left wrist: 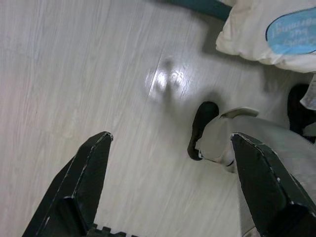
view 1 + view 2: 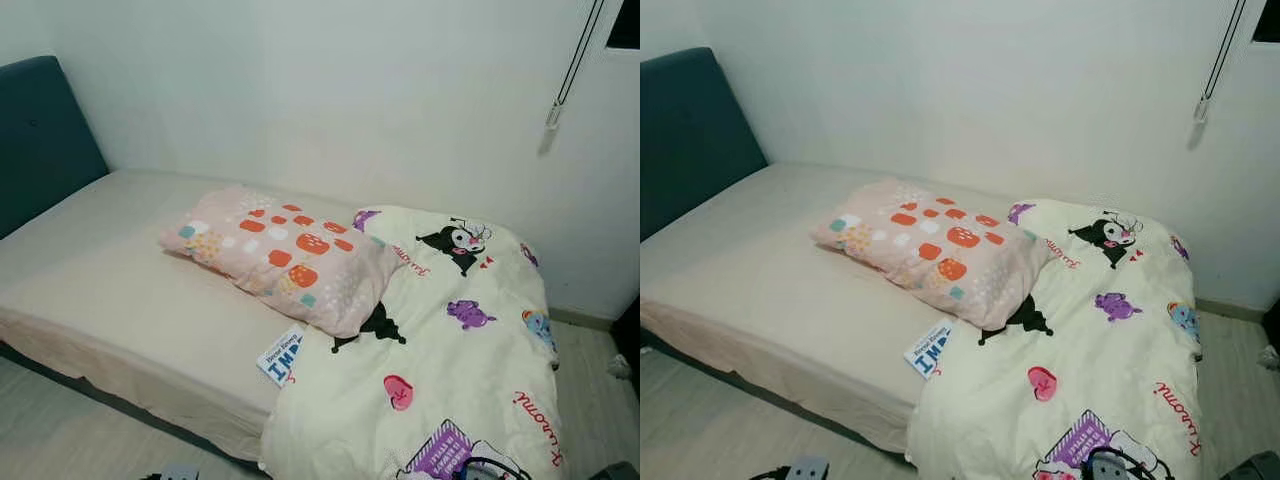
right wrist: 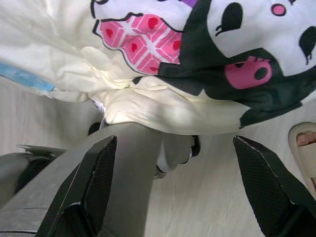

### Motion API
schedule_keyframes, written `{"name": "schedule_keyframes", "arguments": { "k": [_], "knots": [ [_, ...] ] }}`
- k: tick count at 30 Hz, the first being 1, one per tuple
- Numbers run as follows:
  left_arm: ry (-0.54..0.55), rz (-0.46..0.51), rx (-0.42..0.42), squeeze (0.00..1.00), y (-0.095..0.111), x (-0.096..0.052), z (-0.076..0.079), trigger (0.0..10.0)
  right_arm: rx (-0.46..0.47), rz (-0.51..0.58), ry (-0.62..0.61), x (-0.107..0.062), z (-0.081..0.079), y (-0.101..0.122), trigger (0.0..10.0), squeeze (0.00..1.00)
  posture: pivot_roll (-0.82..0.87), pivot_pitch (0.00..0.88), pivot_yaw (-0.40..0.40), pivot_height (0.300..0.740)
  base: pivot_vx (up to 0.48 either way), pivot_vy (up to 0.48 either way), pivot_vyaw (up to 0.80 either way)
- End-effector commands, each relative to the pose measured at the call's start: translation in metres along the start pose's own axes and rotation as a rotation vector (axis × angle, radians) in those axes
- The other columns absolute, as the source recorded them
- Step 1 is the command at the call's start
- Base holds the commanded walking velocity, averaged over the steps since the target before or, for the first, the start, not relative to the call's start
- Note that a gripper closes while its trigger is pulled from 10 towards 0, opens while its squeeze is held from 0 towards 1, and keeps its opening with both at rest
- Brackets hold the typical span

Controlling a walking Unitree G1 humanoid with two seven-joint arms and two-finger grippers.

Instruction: Clean up the room

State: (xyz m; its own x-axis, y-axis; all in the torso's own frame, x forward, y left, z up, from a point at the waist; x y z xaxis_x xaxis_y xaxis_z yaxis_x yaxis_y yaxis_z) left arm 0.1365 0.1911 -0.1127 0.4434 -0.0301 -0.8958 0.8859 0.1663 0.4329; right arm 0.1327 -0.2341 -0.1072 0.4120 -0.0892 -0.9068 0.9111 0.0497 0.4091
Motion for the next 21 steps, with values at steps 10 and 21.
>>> {"name": "schedule_keyframes", "arguments": {
  "k": [10, 21],
  "knots": [
    [0.017, -0.024, 0.010, 0.00, -0.0031, -0.0001, -0.0014, 10.0, -0.008, -0.006, 0.012, 0.0005, -0.0050, -0.0012, 10.0, 0.00, -0.09, 0.000, -0.002, 0.740, 0.000, 0.279, 0.78],
    [0.014, -0.021, 0.009, 0.00, -0.0037, -0.0002, -0.0007, 10.0, -0.021, -0.014, 0.015, 0.0002, -0.0048, -0.0036, 10.0, 0.00, -0.09, 0.000, -0.008, 0.740, 0.000, 0.166, 0.78]
  ]
}}
Point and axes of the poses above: a point about 5 cm out from each wrist's last joint towards the gripper, its own x axis pointing out of the wrist towards the gripper, its own y axis along the axis of the wrist's last joint, z = x × y, the point moved 1 cm from there along x, pointing out of the wrist towards the gripper, and after that the axes turned 13 degrees about -x, right-handed, at the moved point
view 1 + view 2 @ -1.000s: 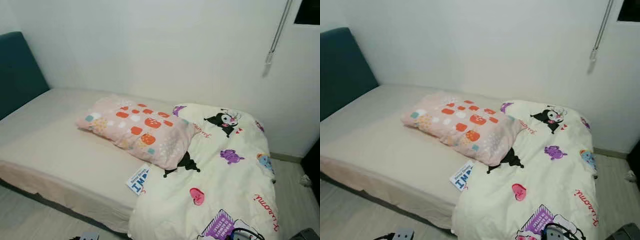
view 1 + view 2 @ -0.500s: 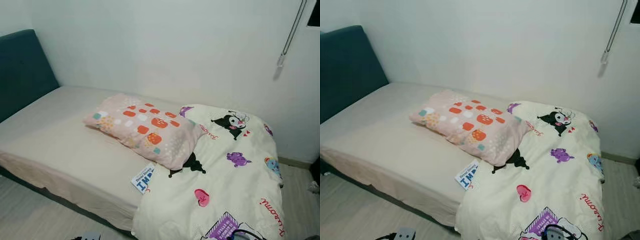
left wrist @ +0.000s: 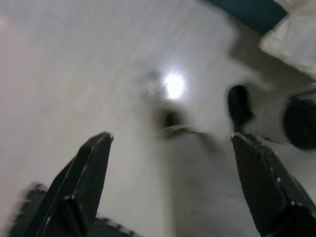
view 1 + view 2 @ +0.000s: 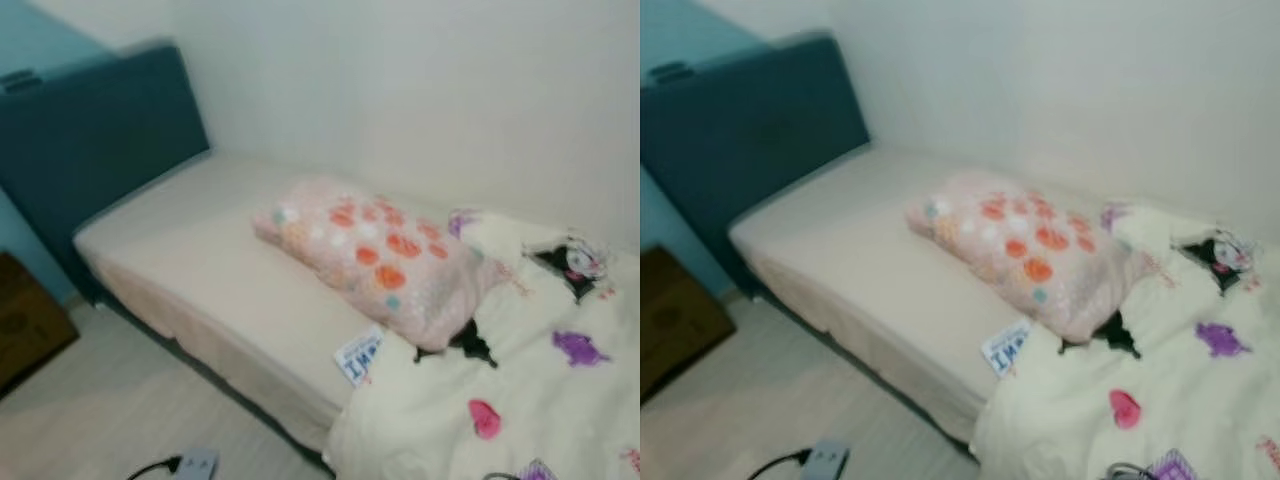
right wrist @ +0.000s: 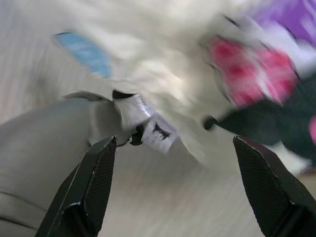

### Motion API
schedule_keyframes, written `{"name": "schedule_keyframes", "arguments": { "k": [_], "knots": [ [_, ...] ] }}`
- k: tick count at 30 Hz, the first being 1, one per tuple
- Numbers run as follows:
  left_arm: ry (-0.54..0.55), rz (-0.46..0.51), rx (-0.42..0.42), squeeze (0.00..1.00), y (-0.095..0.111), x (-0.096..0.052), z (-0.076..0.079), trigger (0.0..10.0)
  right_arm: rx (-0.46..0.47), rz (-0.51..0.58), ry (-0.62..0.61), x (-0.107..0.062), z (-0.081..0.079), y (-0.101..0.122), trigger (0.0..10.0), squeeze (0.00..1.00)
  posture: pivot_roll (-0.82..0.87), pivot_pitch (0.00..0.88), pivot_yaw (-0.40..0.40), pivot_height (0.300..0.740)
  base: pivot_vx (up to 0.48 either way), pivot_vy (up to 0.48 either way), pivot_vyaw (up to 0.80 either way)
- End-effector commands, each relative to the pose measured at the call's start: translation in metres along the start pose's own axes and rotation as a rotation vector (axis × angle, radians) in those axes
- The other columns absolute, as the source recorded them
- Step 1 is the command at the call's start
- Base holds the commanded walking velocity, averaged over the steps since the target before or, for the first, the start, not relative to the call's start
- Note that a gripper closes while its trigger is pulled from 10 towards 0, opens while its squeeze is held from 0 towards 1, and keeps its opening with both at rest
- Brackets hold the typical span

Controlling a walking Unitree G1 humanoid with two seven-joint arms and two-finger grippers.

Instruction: Clean up the room

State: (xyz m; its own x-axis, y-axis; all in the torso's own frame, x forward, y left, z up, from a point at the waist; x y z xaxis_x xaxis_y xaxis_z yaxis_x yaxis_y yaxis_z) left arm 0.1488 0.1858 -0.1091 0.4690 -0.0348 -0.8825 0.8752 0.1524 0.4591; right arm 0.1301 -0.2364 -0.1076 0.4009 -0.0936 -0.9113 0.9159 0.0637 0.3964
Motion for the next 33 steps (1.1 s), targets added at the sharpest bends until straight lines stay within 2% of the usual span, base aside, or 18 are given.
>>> {"name": "schedule_keyframes", "arguments": {
  "k": [1, 17, 28, 33],
  "knots": [
    [0.023, -0.049, -0.005, 0.00, -0.0153, -0.0030, -0.0077, 10.0, -0.007, -0.001, 0.019, 0.0007, -0.0069, -0.0008, 10.0, 0.00, -0.09, 0.000, -0.009, 0.740, 0.000, 0.000, 0.78],
    [0.006, -0.043, 0.018, 0.00, -0.0122, -0.0022, -0.0049, 10.0, -0.011, -0.003, 0.002, 0.0005, -0.0044, -0.0007, 10.0, 0.00, -0.09, 0.000, -0.010, 0.740, 0.000, 0.000, 0.77],
    [0.003, -0.052, 0.029, 0.00, -0.0141, -0.0025, -0.0052, 10.0, -0.001, -0.036, -0.023, 0.0003, -0.0030, -0.0049, 10.0, 0.00, -0.09, 0.000, -0.008, 0.740, 0.449, 0.000, 0.00],
    [-0.003, -0.056, 0.026, 0.00, -0.0154, -0.0027, -0.0047, 10.0, 0.007, -0.044, -0.031, 0.0002, -0.0024, -0.0061, 10.0, 0.00, -0.09, 0.000, -0.006, 0.740, 0.480, 0.000, -0.76]
  ]
}}
Point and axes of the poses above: a point about 5 cm out from each wrist's last joint towards the gripper, its own x axis pointing out of the wrist towards the gripper, its own y axis along the axis of the wrist's last joint, z = x × y, the point moved 1 cm from there along x, pointing out of the wrist towards the gripper, and after that the axes turned 13 degrees about -x, right-handed, at the moved point
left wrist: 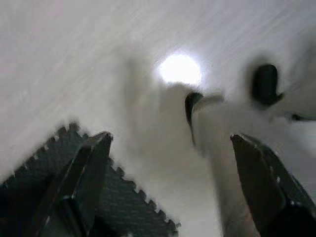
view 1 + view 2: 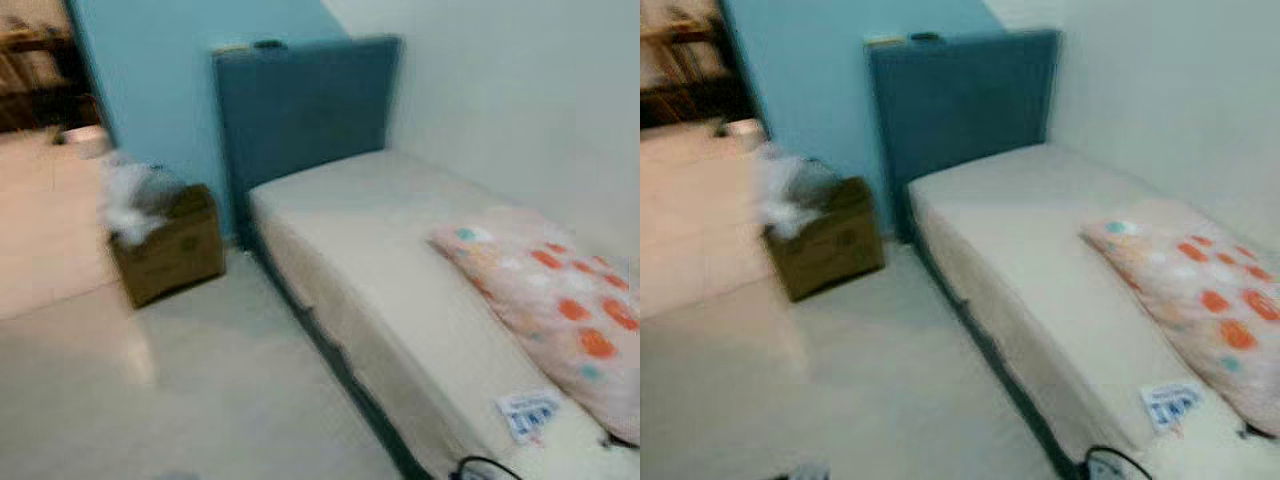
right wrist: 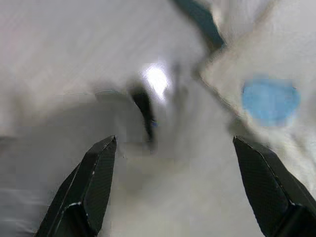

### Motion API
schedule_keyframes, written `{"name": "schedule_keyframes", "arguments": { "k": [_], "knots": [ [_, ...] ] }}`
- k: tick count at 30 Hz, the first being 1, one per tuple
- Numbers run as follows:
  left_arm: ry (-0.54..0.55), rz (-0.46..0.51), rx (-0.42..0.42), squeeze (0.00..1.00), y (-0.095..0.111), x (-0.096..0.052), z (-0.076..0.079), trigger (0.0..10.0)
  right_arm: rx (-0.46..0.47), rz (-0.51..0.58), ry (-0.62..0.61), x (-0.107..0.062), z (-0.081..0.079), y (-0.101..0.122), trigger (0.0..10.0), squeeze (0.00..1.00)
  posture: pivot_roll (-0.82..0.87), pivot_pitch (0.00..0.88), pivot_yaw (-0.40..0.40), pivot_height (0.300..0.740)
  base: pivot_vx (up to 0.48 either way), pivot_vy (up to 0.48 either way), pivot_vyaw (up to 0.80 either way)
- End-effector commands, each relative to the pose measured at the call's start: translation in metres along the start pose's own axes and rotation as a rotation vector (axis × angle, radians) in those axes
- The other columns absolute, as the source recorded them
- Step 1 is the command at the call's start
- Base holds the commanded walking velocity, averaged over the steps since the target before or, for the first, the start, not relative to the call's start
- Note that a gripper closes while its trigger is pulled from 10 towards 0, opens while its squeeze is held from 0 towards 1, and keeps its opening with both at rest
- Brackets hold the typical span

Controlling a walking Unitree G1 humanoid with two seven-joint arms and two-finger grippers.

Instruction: Clean up the room

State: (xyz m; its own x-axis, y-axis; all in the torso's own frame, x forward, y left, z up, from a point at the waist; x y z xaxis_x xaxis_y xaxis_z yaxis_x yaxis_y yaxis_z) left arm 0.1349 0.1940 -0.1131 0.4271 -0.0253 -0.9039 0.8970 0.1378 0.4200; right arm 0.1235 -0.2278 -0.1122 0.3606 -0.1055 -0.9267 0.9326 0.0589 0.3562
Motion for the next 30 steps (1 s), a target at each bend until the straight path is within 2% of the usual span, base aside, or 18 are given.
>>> {"name": "schedule_keyframes", "arguments": {
  "k": [1, 12, 19, 21, 23, 25, 30],
  "knots": [
    [-0.019, -0.010, 0.013, 0.00, -0.003, 0.001, 0.005, 10.0, 0.007, -0.001, -0.021, -0.001, 0.007, 0.001, 10.0, 0.00, -0.09, 0.000, -0.006, 0.740, 0.480, 0.000, -0.76],
    [-0.024, -0.014, 0.016, 0.00, -0.004, 0.000, 0.005, 10.0, 0.003, 0.000, -0.037, -0.001, 0.008, 0.002, 10.0, 0.00, -0.10, 0.000, -0.004, 0.740, 0.480, 0.000, -0.07],
    [-0.017, -0.007, 0.004, 0.00, -0.003, 0.000, 0.005, 10.0, 0.003, -0.001, -0.045, -0.001, 0.009, 0.002, 10.0, 0.00, -0.10, 0.000, -0.003, 0.740, 0.452, 0.000, -0.77],
    [-0.024, -0.004, -0.022, 0.00, -0.003, 0.001, 0.006, 10.0, 0.003, -0.001, -0.048, -0.001, 0.009, 0.002, 10.0, 0.00, -0.10, 0.000, -0.002, 0.740, 0.000, 0.000, -0.76],
    [-0.037, -0.004, -0.009, 0.00, -0.002, 0.001, 0.008, 10.0, 0.011, 0.004, -0.060, -0.001, 0.010, 0.003, 10.0, 0.00, -0.10, 0.000, -0.001, 0.740, 0.000, 0.000, -0.77],
    [-0.057, -0.005, 0.022, 0.00, -0.001, 0.001, 0.011, 10.0, 0.047, 0.029, -0.099, -0.001, 0.017, 0.007, 10.0, 0.00, -0.10, 0.000, 0.000, 0.740, 0.000, -0.454, 0.00],
    [-0.055, -0.005, 0.014, 0.00, -0.001, 0.001, 0.011, 10.0, 0.075, 0.038, -0.128, -0.002, 0.022, 0.009, 10.0, 0.00, -0.10, 0.000, 0.002, 0.740, 0.000, -0.452, 0.00]
  ]
}}
Point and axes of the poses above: a point about 5 cm out from each wrist's last joint towards the gripper, its own x axis pointing out of the wrist towards the gripper, its own y axis along the axis of the wrist's last joint, z = x × y, the point moved 1 cm from there along x, pointing out of the wrist towards the gripper, and after that the axes turned 13 degrees about -x, right-handed, at the moved point
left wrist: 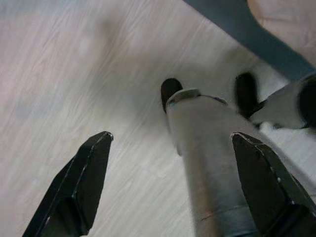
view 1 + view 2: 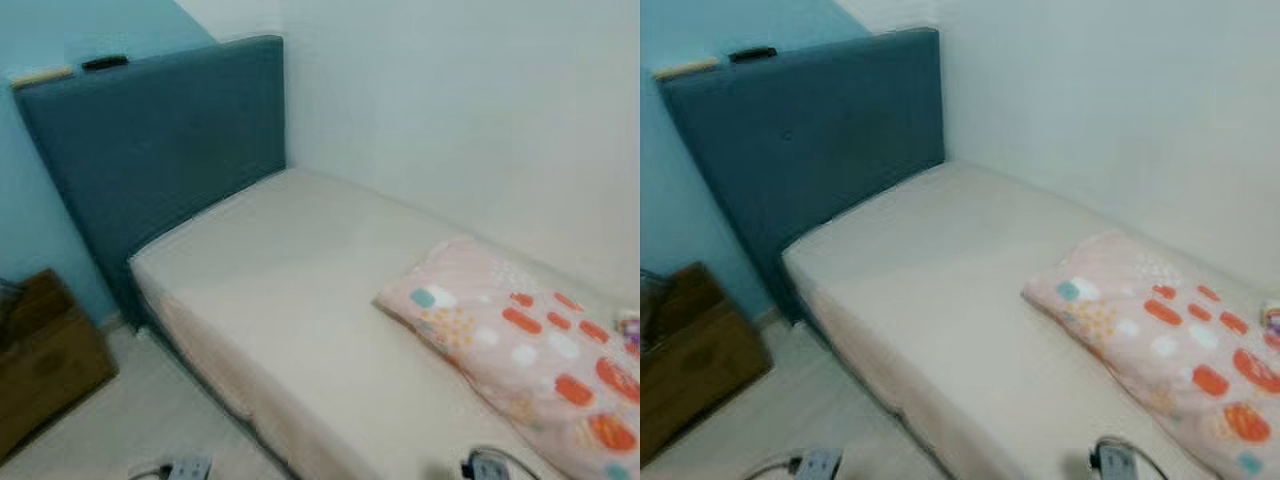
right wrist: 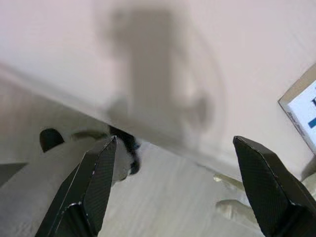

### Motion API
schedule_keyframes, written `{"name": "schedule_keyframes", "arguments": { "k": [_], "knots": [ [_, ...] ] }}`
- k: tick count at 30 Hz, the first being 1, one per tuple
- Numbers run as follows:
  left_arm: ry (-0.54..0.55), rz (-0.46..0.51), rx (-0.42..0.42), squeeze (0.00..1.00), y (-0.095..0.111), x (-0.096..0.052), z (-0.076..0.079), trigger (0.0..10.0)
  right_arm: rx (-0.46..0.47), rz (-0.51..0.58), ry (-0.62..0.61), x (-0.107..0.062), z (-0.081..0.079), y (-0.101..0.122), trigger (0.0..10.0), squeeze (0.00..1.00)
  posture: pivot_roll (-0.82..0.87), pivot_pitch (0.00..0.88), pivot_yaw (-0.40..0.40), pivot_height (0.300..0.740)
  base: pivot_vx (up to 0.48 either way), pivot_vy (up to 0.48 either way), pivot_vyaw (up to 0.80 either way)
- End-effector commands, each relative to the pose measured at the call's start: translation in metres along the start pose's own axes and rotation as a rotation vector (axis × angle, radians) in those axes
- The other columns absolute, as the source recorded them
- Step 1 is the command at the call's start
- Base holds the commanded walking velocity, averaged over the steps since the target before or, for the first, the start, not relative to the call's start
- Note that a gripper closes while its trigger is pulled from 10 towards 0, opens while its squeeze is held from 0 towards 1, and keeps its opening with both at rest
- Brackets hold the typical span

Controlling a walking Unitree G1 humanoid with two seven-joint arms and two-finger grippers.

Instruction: Clean up the room

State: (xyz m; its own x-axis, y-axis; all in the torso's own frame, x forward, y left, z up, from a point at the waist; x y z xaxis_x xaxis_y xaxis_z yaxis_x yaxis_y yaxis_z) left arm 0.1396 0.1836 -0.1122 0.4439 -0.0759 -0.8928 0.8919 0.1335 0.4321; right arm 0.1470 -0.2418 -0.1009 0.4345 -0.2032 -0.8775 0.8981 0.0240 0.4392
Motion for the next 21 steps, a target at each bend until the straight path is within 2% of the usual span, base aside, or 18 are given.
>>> {"name": "schedule_keyframes", "arguments": {
  "k": [1, 5, 6, 7, 10, 14, 15, 17, 19, 21],
  "knots": [
    [-0.002, -0.018, 0.009, 0.00, -0.004, 0.000, 0.000, 10.0, 0.023, -0.046, -0.027, -0.002, 0.007, -0.015, 10.0, 0.00, -0.10, 0.000, 0.002, 0.740, 0.000, -0.450, 0.00],
    [0.001, -0.021, -0.009, 0.00, -0.005, -0.001, -0.001, 10.0, 0.128, -0.023, -0.096, -0.002, 0.023, -0.008, 10.0, 0.00, -0.10, 0.000, 0.005, 0.740, 0.000, 0.000, 0.00],
    [0.001, -0.021, -0.009, 0.00, -0.005, -0.001, -0.001, 10.0, 0.128, -0.023, -0.096, -0.002, 0.023, -0.008, 10.0, 0.00, -0.10, 0.000, 0.005, 0.740, 0.000, 0.000, 0.00],
    [0.002, -0.022, -0.009, 0.00, -0.006, -0.001, -0.002, 10.0, 0.177, -0.014, -0.120, -0.002, 0.030, -0.005, 10.0, 0.00, -0.10, 0.000, 0.005, 0.740, 0.000, 0.000, 0.00],
    [0.002, -0.023, -0.011, 0.00, -0.006, -0.001, -0.002, 10.0, 0.212, -0.006, -0.140, -0.003, 0.036, -0.002, 10.0, 0.00, -0.10, 0.000, 0.006, 0.740, 0.000, 0.000, 0.00],
    [0.006, -0.028, -0.007, 0.00, -0.008, -0.002, -0.005, 10.0, 0.401, 0.081, -0.235, -0.006, 0.069, 0.018, 10.0, 0.00, -0.10, 0.000, 0.014, 0.740, 0.000, 0.000, -0.74],
    [0.006, -0.029, -0.005, 0.00, -0.008, -0.002, -0.005, 10.0, 0.421, 0.105, -0.252, -0.008, 0.076, 0.024, 10.0, 0.00, -0.10, 0.000, 0.016, 0.740, 0.000, 0.000, -0.73],
    [0.006, -0.029, -0.005, 0.00, -0.008, -0.002, -0.005, 10.0, 0.421, 0.105, -0.252, -0.008, 0.076, 0.024, 10.0, 0.00, -0.10, 0.000, 0.016, 0.740, 0.000, 0.000, -0.73],
    [0.008, -0.034, 0.003, 0.00, -0.009, -0.002, -0.007, 10.0, 0.448, 0.162, -0.282, -0.010, 0.090, 0.039, 10.0, 0.00, -0.10, 0.000, 0.018, 0.740, 0.000, 0.000, -0.73],
    [0.008, -0.034, 0.003, 0.00, -0.009, -0.002, -0.007, 10.0, 0.448, 0.162, -0.282, -0.010, 0.090, 0.039, 10.0, 0.00, -0.10, 0.000, 0.018, 0.740, 0.000, 0.000, -0.74]
  ]
}}
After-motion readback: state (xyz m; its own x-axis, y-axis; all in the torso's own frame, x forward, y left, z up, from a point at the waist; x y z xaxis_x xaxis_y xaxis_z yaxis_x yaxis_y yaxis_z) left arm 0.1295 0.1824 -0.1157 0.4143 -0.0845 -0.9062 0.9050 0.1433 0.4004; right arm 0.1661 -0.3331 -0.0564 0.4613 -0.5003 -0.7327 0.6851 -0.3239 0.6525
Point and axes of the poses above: a point about 5 cm out from each wrist's last joint towards the gripper, its own x axis pointing out of the wrist towards the gripper, its own y axis along the axis of the wrist's last joint, z = x × y, the point moved 1 cm from there along x, pointing out of the wrist towards the gripper, and after that the axes turned 13 degrees about -x, right-handed, at the moved point
